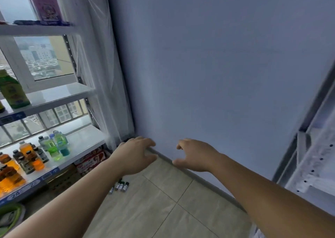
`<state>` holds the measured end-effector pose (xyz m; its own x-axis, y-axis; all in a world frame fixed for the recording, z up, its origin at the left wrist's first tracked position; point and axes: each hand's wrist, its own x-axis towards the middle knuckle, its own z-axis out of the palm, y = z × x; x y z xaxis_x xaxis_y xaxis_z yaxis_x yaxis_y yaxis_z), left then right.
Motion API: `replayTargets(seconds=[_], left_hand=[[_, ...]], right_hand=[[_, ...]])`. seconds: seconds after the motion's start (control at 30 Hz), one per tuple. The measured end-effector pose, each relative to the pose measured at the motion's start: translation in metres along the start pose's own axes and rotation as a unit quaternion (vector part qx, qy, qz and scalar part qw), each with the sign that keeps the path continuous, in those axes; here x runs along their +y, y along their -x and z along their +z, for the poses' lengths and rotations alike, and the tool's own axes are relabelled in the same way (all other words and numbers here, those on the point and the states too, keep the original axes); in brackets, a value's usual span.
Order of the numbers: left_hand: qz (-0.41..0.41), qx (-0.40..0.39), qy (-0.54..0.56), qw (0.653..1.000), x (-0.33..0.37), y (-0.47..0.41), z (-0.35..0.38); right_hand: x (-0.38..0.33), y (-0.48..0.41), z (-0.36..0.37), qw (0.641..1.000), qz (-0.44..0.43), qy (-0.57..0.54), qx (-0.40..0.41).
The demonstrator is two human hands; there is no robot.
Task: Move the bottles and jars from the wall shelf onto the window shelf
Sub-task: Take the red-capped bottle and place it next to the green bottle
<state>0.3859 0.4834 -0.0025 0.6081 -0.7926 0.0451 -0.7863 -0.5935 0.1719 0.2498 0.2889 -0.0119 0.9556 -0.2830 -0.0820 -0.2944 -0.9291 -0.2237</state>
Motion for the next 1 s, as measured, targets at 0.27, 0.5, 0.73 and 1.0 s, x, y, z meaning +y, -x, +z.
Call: replayTargets(seconds=[0.27, 0.5, 0.73, 1.0], left_hand=[[0.107, -0.026, 0.042, 0.993, 0.081, -0.03, 0.033], [0.197, -0.06, 0.077, 0.976, 0.201, -0.04, 0.059], [0.304, -0.054, 0.103, 0.946, 0.37, -0.04, 0.08], [0.335, -0.115, 0.18, 0.918, 0.58, -0.049, 0.12]], right_hand=[[0.068, 0.085, 0.001, 0.991, 0.129, -0.015, 0.013], [0.146, 0.188, -0.006, 0.97, 0.237, -0.032, 0.05], [0.256, 0.31, -0.022, 0.939, 0.322, -0.045, 0.111], [0.387, 0.446, -0.045, 0.9, 0.4, -0.1, 0.14]])
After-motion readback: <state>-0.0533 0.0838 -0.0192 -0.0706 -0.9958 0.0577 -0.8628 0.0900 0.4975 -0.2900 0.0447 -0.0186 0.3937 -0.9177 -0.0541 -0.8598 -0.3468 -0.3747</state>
